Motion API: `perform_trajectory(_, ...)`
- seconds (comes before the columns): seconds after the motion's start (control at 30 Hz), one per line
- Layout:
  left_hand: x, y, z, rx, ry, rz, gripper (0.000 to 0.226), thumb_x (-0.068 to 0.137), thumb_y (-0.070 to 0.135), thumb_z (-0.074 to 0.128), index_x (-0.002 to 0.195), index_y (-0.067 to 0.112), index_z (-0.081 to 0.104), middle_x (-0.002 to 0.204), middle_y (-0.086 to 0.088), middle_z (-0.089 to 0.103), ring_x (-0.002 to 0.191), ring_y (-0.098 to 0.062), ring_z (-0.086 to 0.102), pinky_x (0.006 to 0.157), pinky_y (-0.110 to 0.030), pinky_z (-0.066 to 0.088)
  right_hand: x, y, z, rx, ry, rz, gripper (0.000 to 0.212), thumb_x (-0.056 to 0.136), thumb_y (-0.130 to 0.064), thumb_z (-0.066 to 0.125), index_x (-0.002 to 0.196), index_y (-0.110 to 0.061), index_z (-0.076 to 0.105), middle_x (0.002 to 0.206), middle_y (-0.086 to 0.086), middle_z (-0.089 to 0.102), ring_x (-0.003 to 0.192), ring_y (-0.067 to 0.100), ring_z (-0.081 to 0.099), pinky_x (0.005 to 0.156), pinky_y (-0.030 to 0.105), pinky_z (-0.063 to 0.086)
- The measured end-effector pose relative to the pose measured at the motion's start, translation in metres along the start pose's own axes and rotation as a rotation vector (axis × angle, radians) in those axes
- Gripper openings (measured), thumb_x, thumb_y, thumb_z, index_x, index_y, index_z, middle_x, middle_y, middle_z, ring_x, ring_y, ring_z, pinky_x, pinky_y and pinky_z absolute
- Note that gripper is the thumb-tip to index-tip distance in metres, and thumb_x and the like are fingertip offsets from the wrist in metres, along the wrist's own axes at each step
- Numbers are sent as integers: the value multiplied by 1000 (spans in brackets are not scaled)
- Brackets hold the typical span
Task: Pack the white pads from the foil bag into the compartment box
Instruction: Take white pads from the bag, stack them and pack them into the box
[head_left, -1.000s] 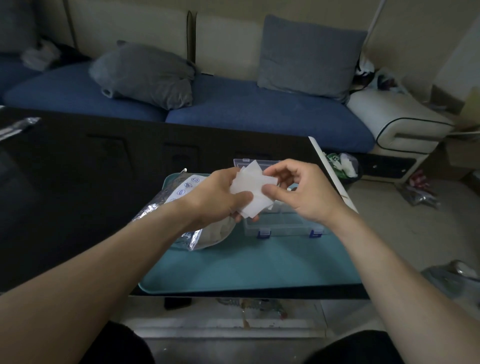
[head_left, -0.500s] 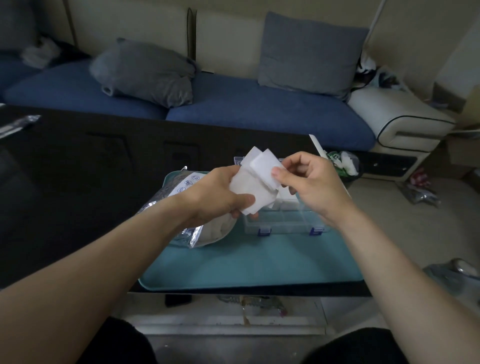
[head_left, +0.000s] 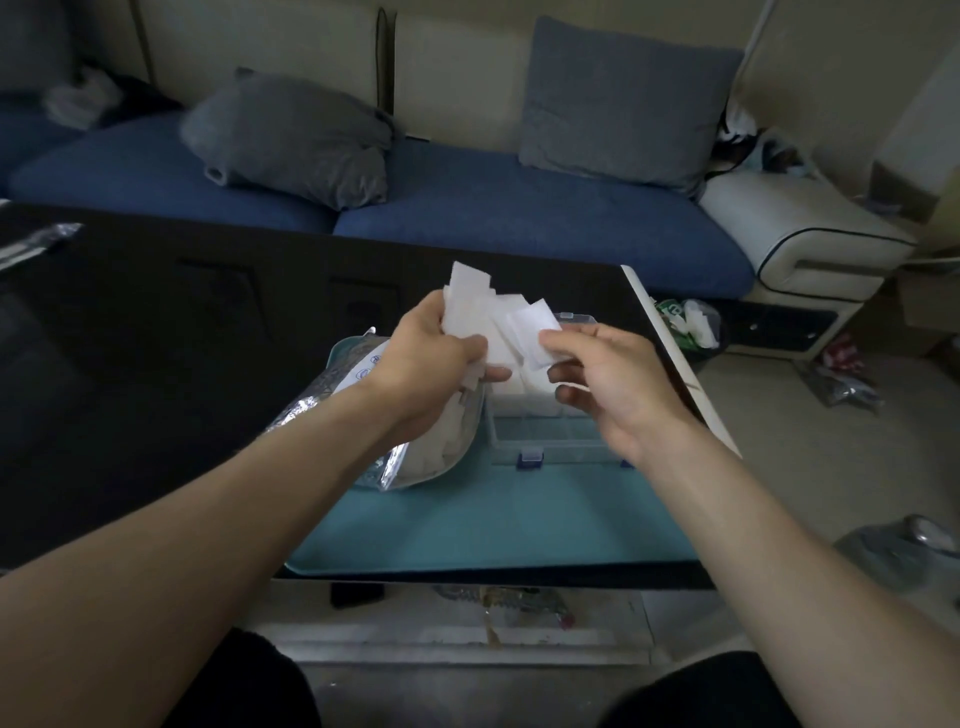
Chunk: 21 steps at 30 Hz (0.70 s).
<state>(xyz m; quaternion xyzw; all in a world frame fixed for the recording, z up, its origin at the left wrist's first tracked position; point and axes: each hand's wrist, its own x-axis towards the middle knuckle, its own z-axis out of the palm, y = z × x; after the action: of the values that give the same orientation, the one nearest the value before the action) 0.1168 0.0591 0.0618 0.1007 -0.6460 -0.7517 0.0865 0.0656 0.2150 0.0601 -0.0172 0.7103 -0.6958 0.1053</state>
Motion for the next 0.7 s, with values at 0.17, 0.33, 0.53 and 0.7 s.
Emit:
perform_trajectory(0.17,0,0,4,-6,52,2,31,100,1,47,129,8,51,119,-15,65,101,-31,66,64,-32,52,-7,10,16,-37,-35,49,14,88,-25,77,94,-13,70,77,-4,72,61,8,64,56,25,49)
perform_trajectory(0.33,-8,2,5,79,12,72,20,102,5,47,120,15,47,106,-4,62,87,-17,65,53,-18,53,-7,10,13,-269,-46,-72,26,91,-39,72,88,-13,73,73,-4,71,54,4,61,53,21,48)
perform_trajectory(0.53,-8,-1,2,198,76,139,24,98,3,52,117,17,54,101,-2,67,81,-15,68,52,-19,53,-4,6,4,-401,-37,-166,30,91,-35,73,82,-7,71,68,-1,72,46,3,59,45,14,42)
perform_trajectory(0.7,-6,-2,1,167,111,103,23,99,3,50,120,12,54,107,-12,69,58,-14,68,62,-37,57,-2,2,1,-262,-47,-266,23,91,-33,72,80,-12,70,65,-3,70,55,9,61,53,23,47)
